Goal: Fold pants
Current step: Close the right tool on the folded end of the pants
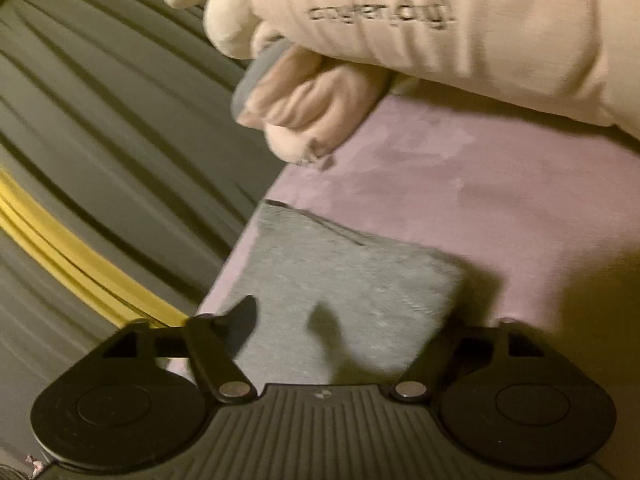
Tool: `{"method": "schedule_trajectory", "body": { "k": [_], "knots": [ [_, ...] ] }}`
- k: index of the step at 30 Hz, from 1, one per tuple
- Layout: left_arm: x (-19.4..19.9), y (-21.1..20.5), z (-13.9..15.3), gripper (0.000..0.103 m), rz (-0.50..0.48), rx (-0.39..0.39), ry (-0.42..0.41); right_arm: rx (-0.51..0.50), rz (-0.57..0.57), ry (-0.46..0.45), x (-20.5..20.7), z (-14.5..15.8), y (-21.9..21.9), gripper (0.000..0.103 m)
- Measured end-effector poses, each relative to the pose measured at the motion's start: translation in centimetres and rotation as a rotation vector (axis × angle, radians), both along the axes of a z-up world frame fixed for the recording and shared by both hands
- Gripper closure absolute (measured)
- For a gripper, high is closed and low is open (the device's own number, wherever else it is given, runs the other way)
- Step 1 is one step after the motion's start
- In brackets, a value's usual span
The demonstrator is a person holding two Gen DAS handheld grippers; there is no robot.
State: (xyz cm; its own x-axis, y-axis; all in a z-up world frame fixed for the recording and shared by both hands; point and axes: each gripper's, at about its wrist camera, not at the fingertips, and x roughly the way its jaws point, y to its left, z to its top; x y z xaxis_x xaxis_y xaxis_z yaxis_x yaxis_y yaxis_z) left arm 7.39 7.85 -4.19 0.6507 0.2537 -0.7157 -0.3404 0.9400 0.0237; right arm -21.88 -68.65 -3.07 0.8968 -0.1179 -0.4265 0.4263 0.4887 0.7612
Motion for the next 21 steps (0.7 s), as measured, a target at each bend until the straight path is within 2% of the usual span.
{"method": "schedule_trajectory", "body": {
  "k": [3,5,7,8,9,10,11,14,19,21],
  "knots": [
    [0.0,0.0,0.0,0.0,0.001,-0.001,0.0,-0.057,0.017,0.052,1.0,0.5,0.6,0.018],
    [0.0,0.1,0.0,0.0,0.0,-0.003,0.001,-0.061,0.017,0.07,1.3,0.7,0.7,0.019],
    [0.0,0.1,0.1,0.0,0.0,-0.004,0.003,-0.049,0.007,0.076,1.2,0.7,0.4,0.031],
    [0.0,0.0,0.1,0.0,-0.001,-0.002,0.004,-0.047,0.001,0.084,1.0,0.6,0.3,0.048],
    [0.0,0.1,0.2,0.0,-0.002,0.0,0.005,-0.044,-0.004,0.096,0.7,0.5,0.1,0.075],
    [0.0,0.1,0.2,0.0,-0.003,0.002,0.007,-0.026,-0.007,0.107,0.5,0.2,-0.3,0.087],
    [0.0,0.0,0.3,0.0,-0.004,0.004,0.008,0.014,-0.009,0.114,0.2,-0.3,-0.7,0.091],
    [-0.1,0.0,0.7,0.0,-0.006,0.007,0.015,0.092,-0.015,0.062,-0.8,-1.2,-1.3,0.092],
    [-0.3,0.8,3.0,0.0,0.006,-0.049,0.027,0.057,-0.019,0.086,-0.4,-0.6,-0.8,0.092],
    [-1.2,1.7,5.3,0.0,0.027,-0.083,-0.024,0.035,-0.005,0.096,-0.1,0.0,-0.8,0.092]
  ]
}}
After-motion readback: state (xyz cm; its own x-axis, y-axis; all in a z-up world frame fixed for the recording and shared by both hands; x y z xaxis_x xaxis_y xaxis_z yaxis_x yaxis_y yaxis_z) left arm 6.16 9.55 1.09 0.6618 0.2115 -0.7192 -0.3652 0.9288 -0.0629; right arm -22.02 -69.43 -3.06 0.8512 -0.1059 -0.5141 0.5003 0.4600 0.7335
